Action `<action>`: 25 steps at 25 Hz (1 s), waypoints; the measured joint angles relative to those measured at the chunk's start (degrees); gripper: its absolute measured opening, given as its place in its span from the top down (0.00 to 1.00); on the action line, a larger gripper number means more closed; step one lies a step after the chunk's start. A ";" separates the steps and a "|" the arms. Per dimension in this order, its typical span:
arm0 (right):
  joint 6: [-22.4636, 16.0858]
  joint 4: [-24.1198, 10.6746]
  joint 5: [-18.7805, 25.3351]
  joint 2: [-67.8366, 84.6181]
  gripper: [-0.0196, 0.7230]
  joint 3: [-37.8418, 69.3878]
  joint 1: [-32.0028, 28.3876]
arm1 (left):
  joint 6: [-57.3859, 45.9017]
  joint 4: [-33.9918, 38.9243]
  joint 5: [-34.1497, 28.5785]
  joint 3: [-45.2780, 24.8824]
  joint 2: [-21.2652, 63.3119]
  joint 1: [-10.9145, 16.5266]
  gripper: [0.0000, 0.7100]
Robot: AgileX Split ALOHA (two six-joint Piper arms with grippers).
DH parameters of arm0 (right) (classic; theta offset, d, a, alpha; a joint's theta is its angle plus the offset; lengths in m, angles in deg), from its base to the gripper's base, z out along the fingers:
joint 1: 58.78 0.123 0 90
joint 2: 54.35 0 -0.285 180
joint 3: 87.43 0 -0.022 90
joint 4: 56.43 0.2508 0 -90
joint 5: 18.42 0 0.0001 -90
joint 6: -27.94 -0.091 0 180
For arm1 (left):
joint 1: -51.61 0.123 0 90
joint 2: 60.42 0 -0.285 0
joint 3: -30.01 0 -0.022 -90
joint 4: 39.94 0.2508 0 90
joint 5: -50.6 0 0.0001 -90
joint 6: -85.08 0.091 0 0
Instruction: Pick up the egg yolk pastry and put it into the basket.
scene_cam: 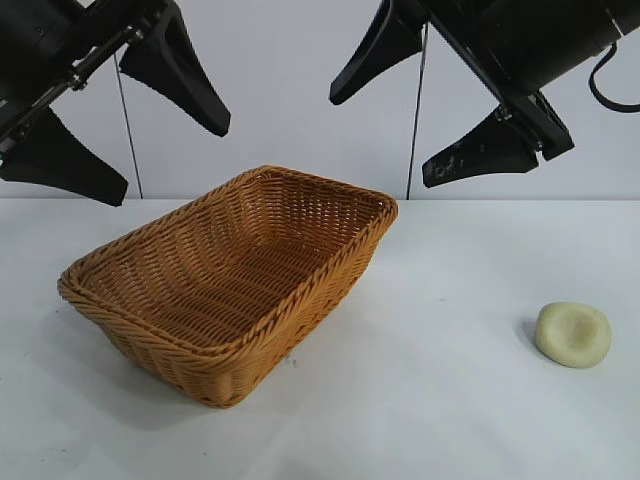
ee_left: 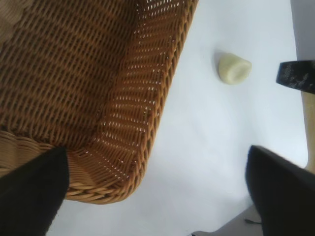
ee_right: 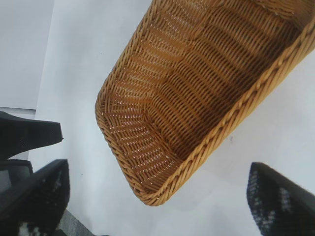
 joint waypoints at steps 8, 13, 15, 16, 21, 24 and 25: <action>0.00 0.00 0.00 0.00 0.04 0.00 0.00 | 0.00 0.00 0.00 0.00 0.00 0.00 0.02; 0.00 0.00 0.00 0.00 0.04 0.00 0.00 | 0.00 0.00 0.00 0.00 0.00 0.00 0.02; 0.00 0.00 0.00 0.00 0.04 0.00 0.00 | 0.00 0.00 0.00 0.00 0.00 0.00 0.02; 0.00 0.00 0.00 0.00 0.04 0.00 0.00 | 0.00 0.00 0.00 0.00 0.00 0.00 0.02; 0.00 0.00 0.00 0.00 0.04 0.00 0.00 | 0.00 0.00 0.51 0.00 0.00 0.00 0.02; 0.00 0.00 -0.04 0.00 0.04 0.00 0.00 | 0.00 -0.01 0.97 0.00 0.00 0.00 0.02; 0.00 0.00 -0.04 0.00 0.04 0.00 0.00 | 0.00 -0.01 0.99 0.00 0.00 0.00 0.02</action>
